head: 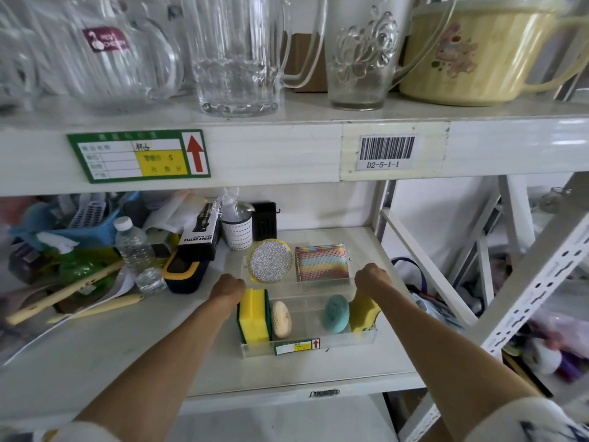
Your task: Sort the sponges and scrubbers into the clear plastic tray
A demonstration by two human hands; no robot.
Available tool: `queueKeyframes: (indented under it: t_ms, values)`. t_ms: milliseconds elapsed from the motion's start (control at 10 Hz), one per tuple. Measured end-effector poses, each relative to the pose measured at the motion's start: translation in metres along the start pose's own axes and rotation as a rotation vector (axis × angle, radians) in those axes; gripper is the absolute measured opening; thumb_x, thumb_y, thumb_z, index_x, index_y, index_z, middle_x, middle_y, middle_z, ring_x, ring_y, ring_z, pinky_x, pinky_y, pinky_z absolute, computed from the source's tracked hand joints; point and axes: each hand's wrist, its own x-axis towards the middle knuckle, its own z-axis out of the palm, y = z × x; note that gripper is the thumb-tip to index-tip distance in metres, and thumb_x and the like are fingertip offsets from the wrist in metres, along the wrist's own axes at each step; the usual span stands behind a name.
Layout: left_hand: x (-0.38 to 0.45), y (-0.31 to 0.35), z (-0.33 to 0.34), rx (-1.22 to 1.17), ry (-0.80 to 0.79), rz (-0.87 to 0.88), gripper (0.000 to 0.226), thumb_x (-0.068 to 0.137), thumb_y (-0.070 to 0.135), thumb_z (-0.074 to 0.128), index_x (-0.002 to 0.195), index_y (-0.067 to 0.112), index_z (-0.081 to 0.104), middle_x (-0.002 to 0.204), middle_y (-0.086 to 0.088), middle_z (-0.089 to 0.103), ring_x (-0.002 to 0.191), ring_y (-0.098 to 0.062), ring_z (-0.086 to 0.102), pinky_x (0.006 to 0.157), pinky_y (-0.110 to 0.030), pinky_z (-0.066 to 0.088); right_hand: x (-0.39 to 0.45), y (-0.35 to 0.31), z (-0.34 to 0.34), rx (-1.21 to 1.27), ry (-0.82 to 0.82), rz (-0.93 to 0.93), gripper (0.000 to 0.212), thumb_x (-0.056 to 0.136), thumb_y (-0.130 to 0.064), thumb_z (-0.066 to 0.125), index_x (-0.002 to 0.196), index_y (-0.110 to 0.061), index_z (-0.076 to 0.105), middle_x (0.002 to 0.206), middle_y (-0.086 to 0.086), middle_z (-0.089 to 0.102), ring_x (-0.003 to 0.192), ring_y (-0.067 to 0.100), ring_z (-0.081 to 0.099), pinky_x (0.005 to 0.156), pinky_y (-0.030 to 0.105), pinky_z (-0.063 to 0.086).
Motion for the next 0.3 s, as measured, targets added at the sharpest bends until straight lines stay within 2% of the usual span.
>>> queueKeyframes:
  t_ms: [100, 200, 300]
  values:
    - [-0.003, 0.006, -0.006, 0.065, 0.041, 0.023, 0.035, 0.095, 0.014, 0.043, 0.116, -0.011, 0.055, 0.122, -0.029, 0.059, 0.111, -0.041, 0.059, 0.09, -0.039, 0.049, -0.003, -0.001, -0.001, -0.04, 0.033, -0.027, 0.005, 0.091, -0.011, 0.049, 0.093, -0.007, 0.052, 0.098, 0.012, 0.059, 0.091, 0.028, 0.057, 0.078, 0.034, 0.046]
    - [-0.004, 0.012, -0.01, 0.114, 0.106, 0.093, 0.035, 0.095, 0.017, 0.042, 0.114, -0.009, 0.056, 0.123, -0.028, 0.058, 0.115, -0.04, 0.057, 0.093, -0.039, 0.047, -0.004, -0.004, 0.001, -0.131, 0.138, -0.07, 0.022, 0.09, -0.016, 0.047, 0.108, -0.008, 0.059, 0.113, 0.013, 0.058, 0.104, 0.03, 0.057, 0.092, 0.04, 0.046]
    - [-0.003, 0.017, -0.01, 0.15, 0.166, 0.212, 0.033, 0.091, 0.018, 0.042, 0.103, -0.007, 0.061, 0.112, -0.028, 0.064, 0.104, -0.04, 0.062, 0.085, -0.042, 0.051, -0.004, -0.011, 0.004, -0.217, 0.198, -0.138, 0.025, 0.093, -0.019, 0.044, 0.112, -0.011, 0.059, 0.118, 0.011, 0.054, 0.108, 0.028, 0.053, 0.094, 0.041, 0.041]
